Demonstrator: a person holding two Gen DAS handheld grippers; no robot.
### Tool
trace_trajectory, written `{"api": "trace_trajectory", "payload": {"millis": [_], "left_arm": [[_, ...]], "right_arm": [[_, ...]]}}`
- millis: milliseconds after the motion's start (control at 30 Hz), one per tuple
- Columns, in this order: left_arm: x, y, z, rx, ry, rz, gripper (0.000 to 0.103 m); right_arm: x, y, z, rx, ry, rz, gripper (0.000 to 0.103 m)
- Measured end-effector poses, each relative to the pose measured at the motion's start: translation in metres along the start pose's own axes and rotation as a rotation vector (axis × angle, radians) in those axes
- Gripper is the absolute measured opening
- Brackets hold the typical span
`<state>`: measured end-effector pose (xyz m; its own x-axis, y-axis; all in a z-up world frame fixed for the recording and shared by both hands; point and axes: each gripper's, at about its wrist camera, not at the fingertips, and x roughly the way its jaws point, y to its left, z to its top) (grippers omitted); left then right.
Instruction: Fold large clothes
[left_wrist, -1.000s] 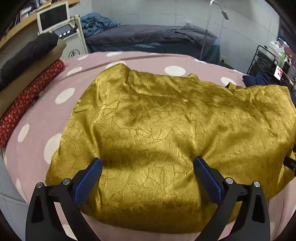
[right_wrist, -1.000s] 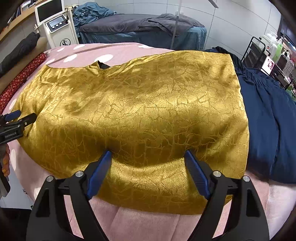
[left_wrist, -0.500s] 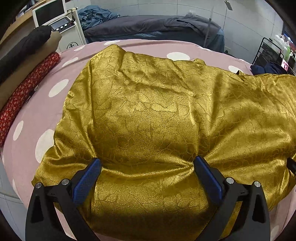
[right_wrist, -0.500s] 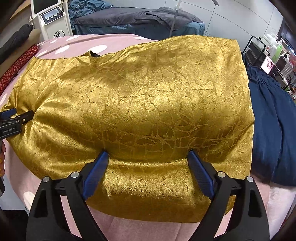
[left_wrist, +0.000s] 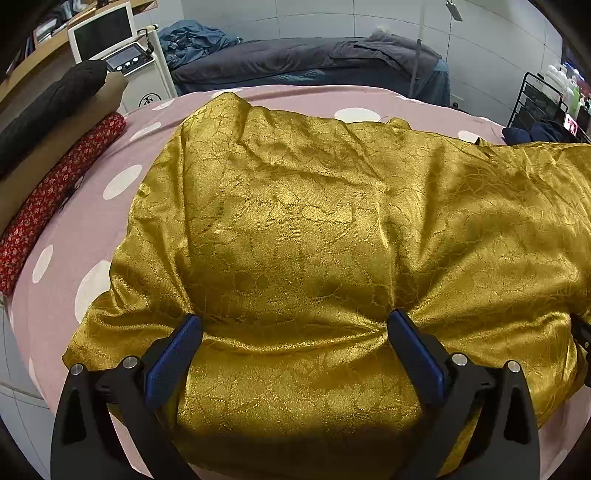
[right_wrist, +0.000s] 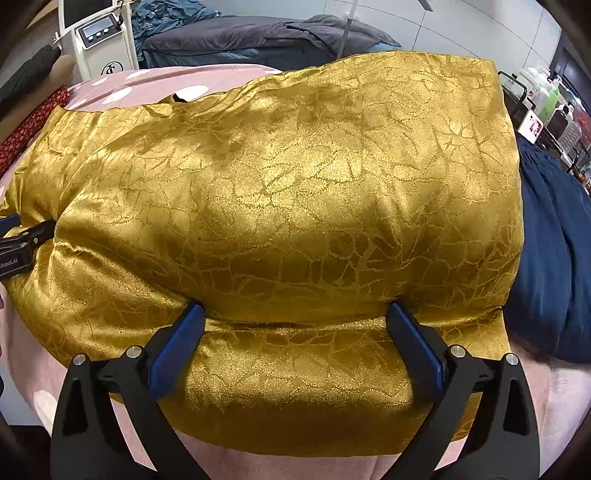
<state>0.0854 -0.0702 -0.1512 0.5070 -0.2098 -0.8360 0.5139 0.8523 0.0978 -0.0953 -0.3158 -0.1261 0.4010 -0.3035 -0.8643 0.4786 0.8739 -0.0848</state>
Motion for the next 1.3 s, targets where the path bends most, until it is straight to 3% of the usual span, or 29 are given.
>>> {"api": "trace_trajectory", "payload": {"millis": [233, 433, 567, 800, 967, 1133, 1300], "left_arm": [[-0.008, 0.001, -0.003, -0.023, -0.026, -0.002, 0.098], [-0.031, 0.001, -0.016, -0.076, -0.093, 0.019, 0.097], [-0.049, 0.0, -0.024, -0.122, -0.107, 0.019, 0.097], [-0.068, 0.001, -0.038, -0.155, -0.096, -0.026, 0.097], [-0.073, 0.002, -0.044, -0.145, -0.081, -0.063, 0.097], [-0.076, 0.003, -0.051, -0.128, -0.075, -0.107, 0.097], [-0.073, 0.003, -0.057, -0.099, -0.062, -0.129, 0.097]], "right_arm": [[-0.012, -0.009, -0.013, 0.009, -0.041, 0.023, 0.097], [-0.053, -0.029, -0.032, 0.1, -0.156, 0.132, 0.097], [-0.069, -0.044, -0.046, 0.142, -0.18, 0.16, 0.097], [-0.085, -0.098, -0.066, 0.255, -0.22, 0.177, 0.097], [-0.073, -0.145, -0.065, 0.36, -0.201, 0.212, 0.097], [-0.06, -0.191, -0.072, 0.496, -0.174, 0.357, 0.097], [-0.032, -0.21, -0.067, 0.563, -0.099, 0.534, 0.097]]}}
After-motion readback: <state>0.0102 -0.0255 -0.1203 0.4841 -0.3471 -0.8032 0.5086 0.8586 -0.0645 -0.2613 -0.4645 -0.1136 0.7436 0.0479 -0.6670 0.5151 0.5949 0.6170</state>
